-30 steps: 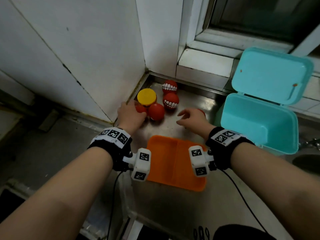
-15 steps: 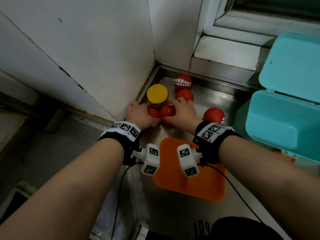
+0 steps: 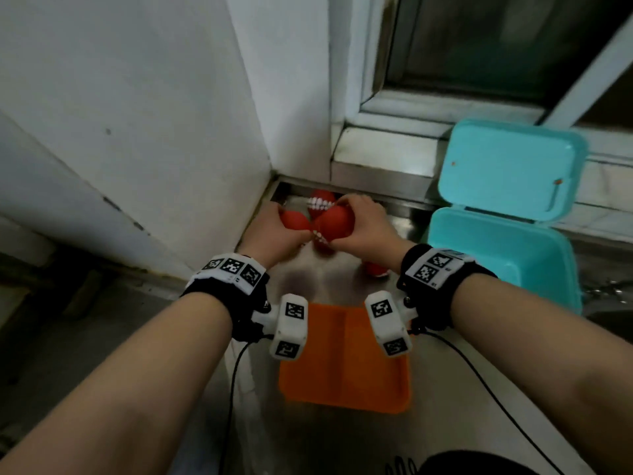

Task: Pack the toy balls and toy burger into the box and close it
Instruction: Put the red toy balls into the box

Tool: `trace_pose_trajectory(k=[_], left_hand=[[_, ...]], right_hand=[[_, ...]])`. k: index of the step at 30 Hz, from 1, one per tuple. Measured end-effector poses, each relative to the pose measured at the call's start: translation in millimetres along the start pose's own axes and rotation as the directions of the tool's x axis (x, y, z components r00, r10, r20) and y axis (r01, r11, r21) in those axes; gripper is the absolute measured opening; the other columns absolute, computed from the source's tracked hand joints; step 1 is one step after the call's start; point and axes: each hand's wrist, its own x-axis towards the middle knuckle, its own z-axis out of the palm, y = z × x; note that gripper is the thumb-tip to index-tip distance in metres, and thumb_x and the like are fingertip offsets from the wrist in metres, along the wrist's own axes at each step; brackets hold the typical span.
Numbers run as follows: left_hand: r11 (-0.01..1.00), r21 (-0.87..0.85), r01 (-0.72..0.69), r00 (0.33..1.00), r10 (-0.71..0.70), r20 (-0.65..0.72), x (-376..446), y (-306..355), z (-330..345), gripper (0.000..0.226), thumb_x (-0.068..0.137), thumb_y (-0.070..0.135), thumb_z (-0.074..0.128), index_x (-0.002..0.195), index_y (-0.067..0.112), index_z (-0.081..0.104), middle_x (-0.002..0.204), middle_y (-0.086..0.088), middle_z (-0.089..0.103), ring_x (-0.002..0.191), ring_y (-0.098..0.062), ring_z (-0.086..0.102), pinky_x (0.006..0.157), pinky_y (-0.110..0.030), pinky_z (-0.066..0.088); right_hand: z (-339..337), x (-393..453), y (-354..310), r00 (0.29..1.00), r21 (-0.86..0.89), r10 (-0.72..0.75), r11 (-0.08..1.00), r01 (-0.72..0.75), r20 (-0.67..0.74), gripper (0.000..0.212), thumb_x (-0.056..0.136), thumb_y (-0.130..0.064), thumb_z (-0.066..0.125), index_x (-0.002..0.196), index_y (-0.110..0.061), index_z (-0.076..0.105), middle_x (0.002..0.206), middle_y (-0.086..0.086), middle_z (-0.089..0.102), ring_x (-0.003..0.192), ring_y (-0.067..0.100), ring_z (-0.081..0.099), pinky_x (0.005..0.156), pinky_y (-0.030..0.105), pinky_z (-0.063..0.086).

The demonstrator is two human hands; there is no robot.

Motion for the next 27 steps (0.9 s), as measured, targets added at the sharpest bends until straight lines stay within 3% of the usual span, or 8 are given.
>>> trace_pose_trajectory(k=[2,4,7,11,13,15,21,27], left_hand=[[0.999,-0.035,-0.007,1.0,0.007,0.02,6,0,6,0.063,0.051,0.051,0.074,0.102,0.026,0.049,0.086,0.01,0.054,0.069,-0.007,0.051,0.062,-0.025,0.039],[0.997,-0.069,-0.035,0.998,0.039,0.058,10,3,15,0.068,0.056,0.046,0.077,0.114,0.02,0.055,0.104,0.001,0.061,0.087,-0.016,0.058,0.076,-0.03,0.048],[0.995,-0.034,-0.093,0.99,0.096,0.103,9,14,25,0.076,0.06,0.046,0.08,0.126,0.016,0.054,0.123,-0.01,0.057,0.108,-0.026,0.057,0.094,-0.036,0.049],[0.977,-0.094,-0.19,0.964,0.204,0.169,4,42,36,0.068,0.055,0.047,0.081,0.114,0.02,0.061,0.116,-0.006,0.06,0.104,-0.022,0.059,0.088,-0.033,0.05],[0.963,-0.141,-0.23,0.945,0.255,0.204,3,58,42,0.052,0.054,0.042,0.082,0.099,0.023,0.066,0.096,0.005,0.067,0.091,-0.014,0.065,0.071,-0.021,0.051],[0.955,-0.101,-0.28,0.929,0.296,0.223,2,68,46,0.054,0.056,0.041,0.082,0.104,0.024,0.062,0.094,0.009,0.065,0.086,-0.011,0.061,0.062,-0.016,0.041],[0.868,0.259,-0.425,0.902,0.38,0.206,-9,69,64,0.068,0.062,0.05,0.073,0.122,0.025,0.052,0.118,-0.009,0.06,0.11,-0.033,0.05,0.091,-0.04,0.045],[0.818,0.343,-0.463,0.885,0.407,0.224,-27,74,66,0.05,0.072,0.036,0.065,0.12,0.023,0.057,0.119,-0.008,0.058,0.111,-0.032,0.042,0.085,-0.038,0.042]], right_hand=[[-4,0,7,0.996,0.036,0.046,0.998,-0.044,-0.072,0.075,0.056,-0.042,0.077,0.124,-0.023,0.051,0.122,0.007,0.056,0.111,0.028,0.053,0.096,0.042,0.046],[-6,-3,17,0.988,0.054,0.095,0.995,-0.089,-0.125,0.072,0.057,-0.041,0.076,0.121,-0.021,0.053,0.12,0.009,0.056,0.11,0.029,0.053,0.095,0.041,0.045],[-5,-13,30,0.979,0.026,0.153,0.988,-0.151,-0.136,0.069,0.059,-0.038,0.077,0.121,-0.018,0.053,0.117,0.013,0.056,0.107,0.031,0.052,0.093,0.037,0.042],[-15,-23,49,0.967,-0.016,0.212,0.976,-0.216,-0.14,0.066,0.055,-0.033,0.081,0.116,-0.02,0.058,0.112,0.013,0.061,0.103,0.033,0.056,0.094,0.038,0.043],[-23,-27,58,0.956,-0.037,0.266,0.962,-0.272,-0.122,0.068,0.053,-0.03,0.083,0.117,-0.021,0.059,0.114,0.013,0.061,0.105,0.033,0.057,0.094,0.037,0.043],[-28,-30,63,0.948,-0.059,0.31,0.948,-0.314,-0.067,0.072,0.053,-0.026,0.084,0.12,-0.02,0.058,0.118,0.015,0.059,0.108,0.033,0.056,0.095,0.036,0.044],[-32,-47,67,0.938,-0.001,0.342,0.939,-0.343,0.062,0.073,0.053,-0.018,0.086,0.121,-0.013,0.06,0.115,0.014,0.065,0.105,0.031,0.061,0.089,0.042,0.051],[-38,-60,68,0.938,0.06,0.335,0.938,-0.341,0.089,0.067,0.062,-0.017,0.084,0.124,-0.012,0.058,0.119,0.013,0.064,0.107,0.03,0.06,0.093,0.039,0.05]])
